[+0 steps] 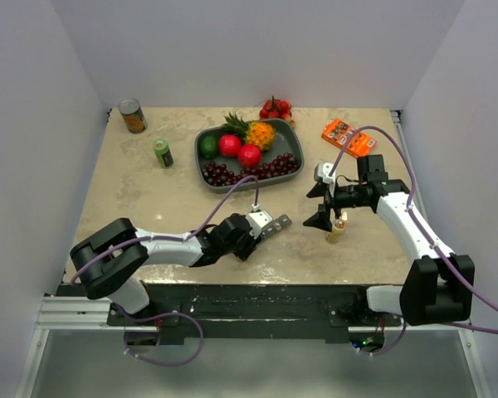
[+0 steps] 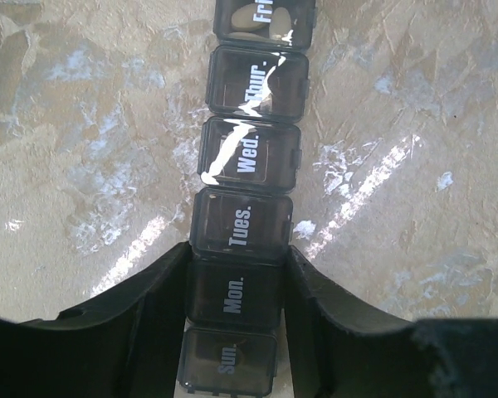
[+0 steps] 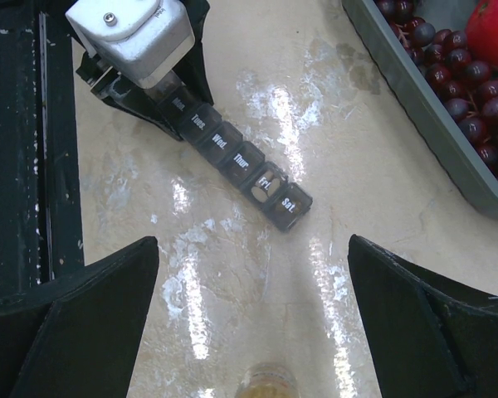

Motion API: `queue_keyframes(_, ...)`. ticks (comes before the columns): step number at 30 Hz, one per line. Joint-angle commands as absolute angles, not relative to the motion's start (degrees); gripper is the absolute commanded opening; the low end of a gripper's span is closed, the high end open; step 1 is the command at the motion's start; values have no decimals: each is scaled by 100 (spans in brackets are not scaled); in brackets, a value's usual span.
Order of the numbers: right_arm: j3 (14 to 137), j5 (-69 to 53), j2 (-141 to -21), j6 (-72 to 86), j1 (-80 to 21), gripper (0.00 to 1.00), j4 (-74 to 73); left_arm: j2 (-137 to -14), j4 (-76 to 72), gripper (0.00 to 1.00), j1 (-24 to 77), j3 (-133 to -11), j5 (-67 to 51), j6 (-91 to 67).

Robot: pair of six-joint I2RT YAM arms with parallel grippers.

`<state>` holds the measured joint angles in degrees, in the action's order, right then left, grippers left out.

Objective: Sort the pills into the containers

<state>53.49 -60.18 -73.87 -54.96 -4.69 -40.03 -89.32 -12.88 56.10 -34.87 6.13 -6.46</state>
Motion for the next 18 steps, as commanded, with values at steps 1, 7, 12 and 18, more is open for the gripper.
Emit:
queue_keyframes(1, 5467, -6231, -7418, -5625, -431, 99, -4157, -9079, -1125, 20, 5660, -3498, 774, -606)
queue_keyframes(7, 5441, -6389, -7436, -6194, -439, 99, -4507, -8684, -1125, 0, 5669, -3472, 405, -528)
queue_keyframes(12, 5353, -6855, -7541, -7363, -553, 99, -5254, -8280, -1169, 0, 5678, -3410, -316, -483)
queue_keyframes(18, 5274, -6698, -7664, -7752, -1177, 99, -5388, -8025, -1038, 0, 5748, -3472, -615, -536)
